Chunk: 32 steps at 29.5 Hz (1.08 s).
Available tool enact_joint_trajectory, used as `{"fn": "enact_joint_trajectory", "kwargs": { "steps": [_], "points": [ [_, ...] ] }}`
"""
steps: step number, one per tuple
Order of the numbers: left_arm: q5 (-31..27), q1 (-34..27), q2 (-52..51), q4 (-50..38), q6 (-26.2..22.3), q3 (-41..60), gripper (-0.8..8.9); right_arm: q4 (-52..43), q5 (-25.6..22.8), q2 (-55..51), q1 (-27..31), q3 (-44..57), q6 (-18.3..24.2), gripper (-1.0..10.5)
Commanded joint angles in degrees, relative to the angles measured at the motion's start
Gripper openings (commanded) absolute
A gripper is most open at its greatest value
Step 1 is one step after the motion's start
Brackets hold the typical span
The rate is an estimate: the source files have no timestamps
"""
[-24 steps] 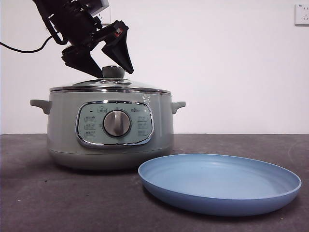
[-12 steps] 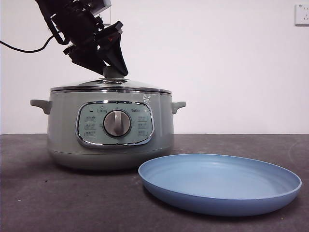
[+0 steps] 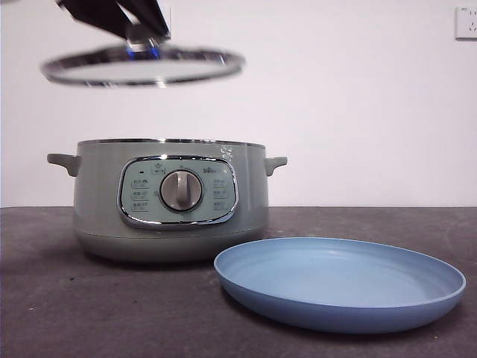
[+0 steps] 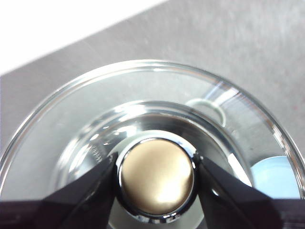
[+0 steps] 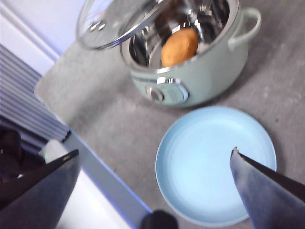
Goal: Take the potato out from the steamer,put the potato on the plate,close the lid
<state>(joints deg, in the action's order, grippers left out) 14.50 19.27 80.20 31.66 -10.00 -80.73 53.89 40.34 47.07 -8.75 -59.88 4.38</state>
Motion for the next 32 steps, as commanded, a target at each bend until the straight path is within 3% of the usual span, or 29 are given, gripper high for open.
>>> {"fn": "enact_joint_trajectory", "kwargs": {
  "steps": [1,5,9,19,25,32],
  "points": [
    [0.4,-0.9,-5.9,2.0,1.0,-0.3,-0.08,-3.3,0.2,1.3,-1.3,-0.2,-4.8,6.6],
    [-1.7,-1.4,-16.7,11.3,2.3,-0.3,-0.08,-12.1,-0.4,7.8,-7.5,-0.4,-10.7,6.6],
    [-5.2,-1.3,-22.8,16.7,2.3,-0.3,-0.08,-18.3,-2.6,14.6,-12.3,-2.2,-13.5,6.6],
    [-10.2,-1.3,-34.6,30.5,3.6,-0.3,-0.08,-19.2,-13.0,38.4,-24.0,-22.5,-13.3,6.6],
    [-10.1,-1.3,-39.0,34.4,5.2,-0.3,-0.08,-16.5,-20.0,52.5,-28.7,-37.2,-12.4,6.6],
    [-10.0,-1.3,-40.2,36.6,5.5,-0.4,-0.08,-16.9,-28.4,64.5,-31.5,-46.0,-12.2,6.6]
  ]
}}
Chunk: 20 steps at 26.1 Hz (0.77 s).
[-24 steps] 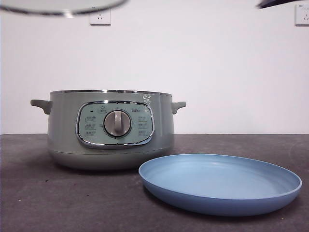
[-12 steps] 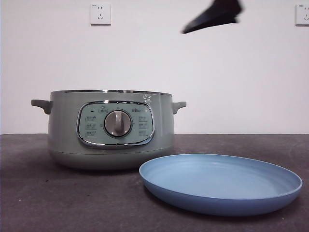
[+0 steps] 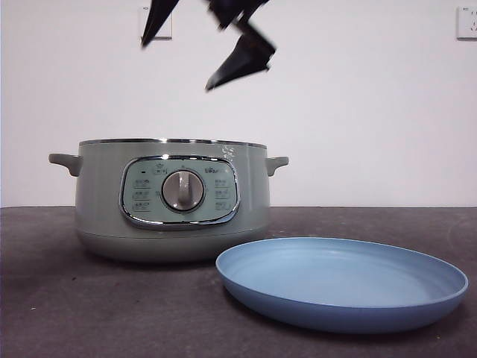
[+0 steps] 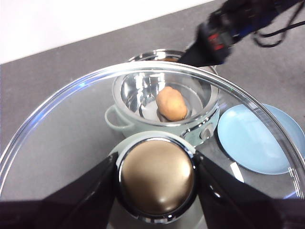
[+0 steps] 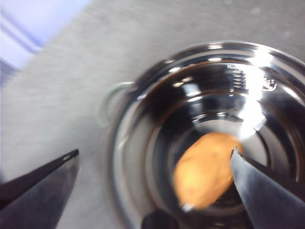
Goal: Take the potato out from the steamer,put the potato on the plate,close the lid
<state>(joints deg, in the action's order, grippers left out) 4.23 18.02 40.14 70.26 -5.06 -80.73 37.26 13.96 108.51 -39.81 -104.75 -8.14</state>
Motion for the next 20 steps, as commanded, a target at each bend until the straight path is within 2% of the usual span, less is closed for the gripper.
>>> {"fn": "enact_joint_trajectory", "kwargs": {
  "steps": [1,9,20],
  "points": [
    [0.3,-0.1,-0.1,-1.7,0.6,-0.3,-0.08,-0.9,-3.6,4.2,-0.7,-1.4,0.3,6.6],
    [0.5,-0.1,-0.1,-1.0,0.6,-0.3,-0.08,-3.8,-9.9,10.9,-1.6,-1.4,0.7,6.6],
    [0.7,-0.1,-0.1,0.1,0.3,-0.4,-0.08,-4.8,-12.5,15.9,-2.5,-1.4,0.7,6.5]
  ]
}}
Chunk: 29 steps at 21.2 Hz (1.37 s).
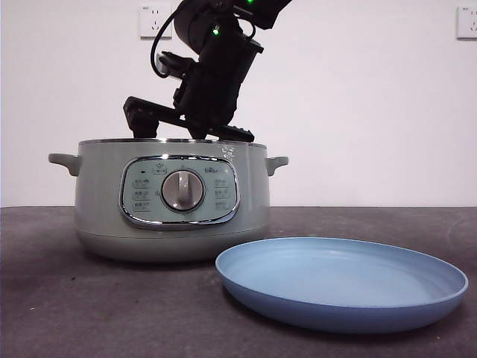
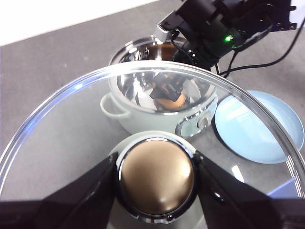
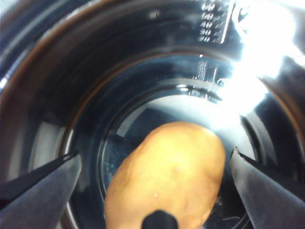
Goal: Take the potato out from the steamer,put the potato on the plate,close the lid
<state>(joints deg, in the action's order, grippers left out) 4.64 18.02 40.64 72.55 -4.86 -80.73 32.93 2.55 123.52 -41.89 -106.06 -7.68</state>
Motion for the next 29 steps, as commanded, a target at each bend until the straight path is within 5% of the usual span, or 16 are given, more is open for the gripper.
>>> {"fn": "enact_joint_trajectory", "kwargs": {
  "steps": [1,7,12,19,29],
  "points": [
    [0.2,-0.1,-0.6,-2.2,-0.1,-0.4,-0.08,-0.5,-2.0,1.1,-0.7,-0.1,0.3,6.3],
    [0.3,-0.1,-0.6,-2.1,-0.3,-0.4,-0.08,2.8,-3.1,2.5,-0.9,-0.1,0.3,4.6],
    [0.3,-0.1,-0.6,-2.1,-0.3,-0.4,-0.08,2.1,-2.9,2.5,-1.0,-0.1,0.8,-0.3],
    [0.3,-0.1,-0.6,-3.0,-0.3,-0.3,-0.09,2.5,-3.0,-5.1,-1.0,-0.1,3.3,-0.1],
    [0.3,-0.1,-0.5,-6.1,-0.3,-0.3,-0.09,24.2,-4.6,-30.5,-1.0,0.0,8.3,-0.1]
  ]
}}
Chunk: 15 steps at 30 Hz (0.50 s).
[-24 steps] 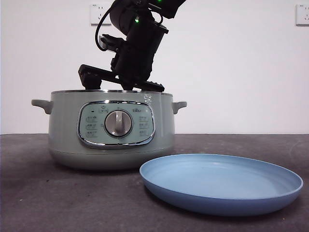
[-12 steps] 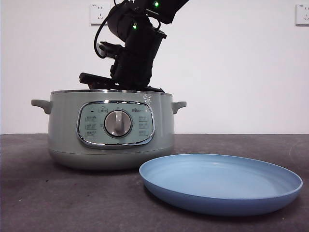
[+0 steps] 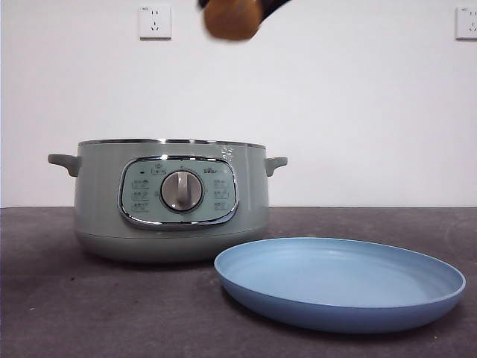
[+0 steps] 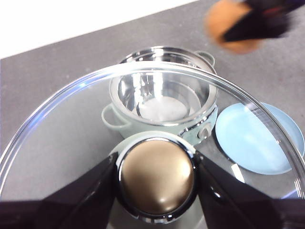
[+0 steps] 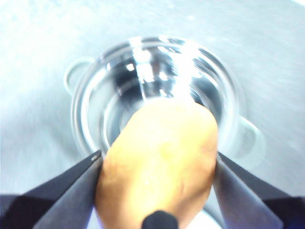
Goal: Take the potato out from the steamer,put the potato on the plate,close the lid
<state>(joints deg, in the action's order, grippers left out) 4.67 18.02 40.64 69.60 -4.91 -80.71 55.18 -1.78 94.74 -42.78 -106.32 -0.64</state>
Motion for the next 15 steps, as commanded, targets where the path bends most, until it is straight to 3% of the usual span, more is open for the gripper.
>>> {"fn": "enact_joint_trajectory", "kwargs": {
  "steps": [1,6,15],
  "points": [
    [0.3,-0.1,-0.5,-3.5,-0.2,-0.4,-0.09,3.6,-0.3,-3.7,-0.2,0.5,1.6,-0.1],
    [3.1,-0.1,-0.4,-4.6,-0.2,-0.4,-0.09,2.0,-3.1,-14.9,-0.2,12.9,0.5,-0.1],
    [3.2,-0.1,0.2,-4.7,-0.2,-0.4,-0.09,-10.8,-2.6,-29.5,0.0,41.4,-3.6,-0.1]
  ]
}}
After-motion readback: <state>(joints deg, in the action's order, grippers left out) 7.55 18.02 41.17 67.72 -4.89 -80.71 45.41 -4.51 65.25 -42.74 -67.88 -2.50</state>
